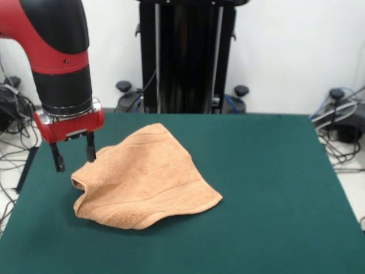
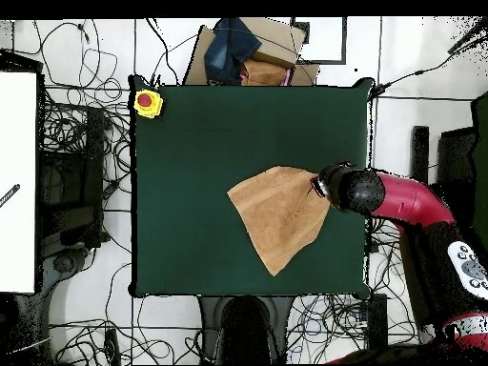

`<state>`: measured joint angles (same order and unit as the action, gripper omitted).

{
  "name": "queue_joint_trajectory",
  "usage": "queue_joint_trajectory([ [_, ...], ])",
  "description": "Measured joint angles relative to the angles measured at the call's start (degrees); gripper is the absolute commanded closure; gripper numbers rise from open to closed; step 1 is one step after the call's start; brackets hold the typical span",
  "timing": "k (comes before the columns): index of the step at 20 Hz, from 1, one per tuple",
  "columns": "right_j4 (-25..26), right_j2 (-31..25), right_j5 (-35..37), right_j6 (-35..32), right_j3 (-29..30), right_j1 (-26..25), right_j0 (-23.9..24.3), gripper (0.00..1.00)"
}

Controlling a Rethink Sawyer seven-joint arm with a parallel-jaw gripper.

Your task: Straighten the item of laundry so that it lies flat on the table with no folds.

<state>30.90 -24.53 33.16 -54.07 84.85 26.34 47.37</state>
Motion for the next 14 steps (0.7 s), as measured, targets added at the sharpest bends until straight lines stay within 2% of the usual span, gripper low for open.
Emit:
queue_joint_trajectory([
  [14, 0.0, -0.1, 0.0, 1.1, 0.0, -3.6, 0.9, 0.00],
])
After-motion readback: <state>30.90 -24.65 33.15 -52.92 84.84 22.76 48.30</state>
